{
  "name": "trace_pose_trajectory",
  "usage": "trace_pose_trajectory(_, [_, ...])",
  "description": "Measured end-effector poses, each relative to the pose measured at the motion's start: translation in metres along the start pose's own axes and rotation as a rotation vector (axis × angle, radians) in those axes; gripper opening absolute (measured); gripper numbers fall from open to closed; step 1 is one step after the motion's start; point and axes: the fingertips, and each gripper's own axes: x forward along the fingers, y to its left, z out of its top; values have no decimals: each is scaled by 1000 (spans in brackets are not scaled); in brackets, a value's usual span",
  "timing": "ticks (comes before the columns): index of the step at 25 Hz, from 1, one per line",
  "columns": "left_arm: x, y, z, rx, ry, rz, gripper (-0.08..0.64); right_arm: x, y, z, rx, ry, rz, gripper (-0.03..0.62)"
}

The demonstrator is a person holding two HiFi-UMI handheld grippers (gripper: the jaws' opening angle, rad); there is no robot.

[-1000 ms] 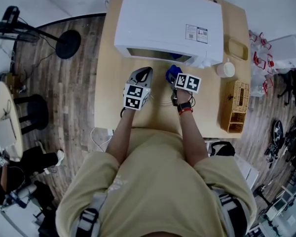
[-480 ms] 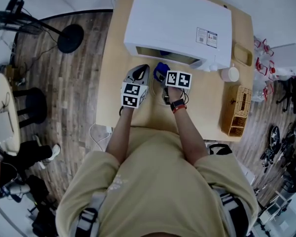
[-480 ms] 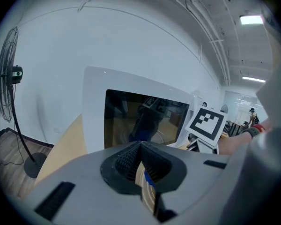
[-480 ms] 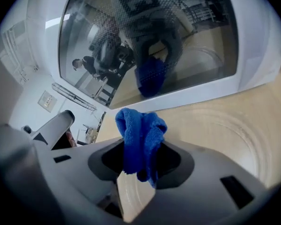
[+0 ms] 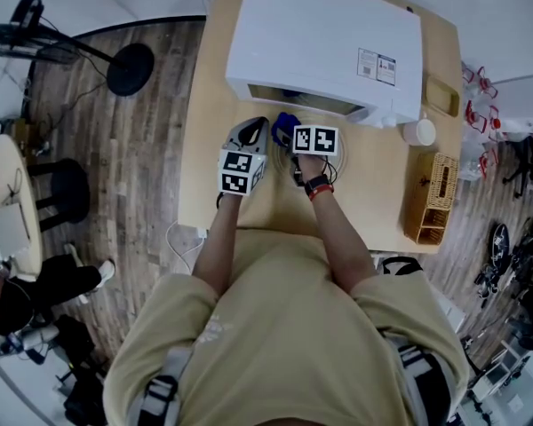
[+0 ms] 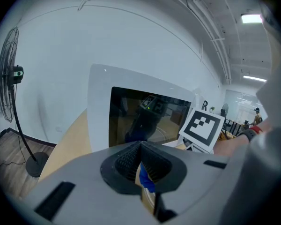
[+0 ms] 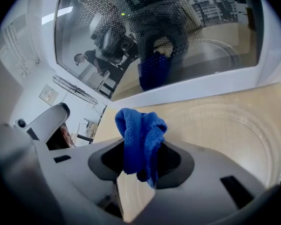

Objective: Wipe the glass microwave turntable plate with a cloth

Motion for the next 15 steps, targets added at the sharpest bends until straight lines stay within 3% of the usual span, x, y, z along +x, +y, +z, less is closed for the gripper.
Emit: trace_pose_trajectory(15, [7, -23, -7, 41, 47, -30, 12, -15, -22, 2, -19, -14, -36, 169])
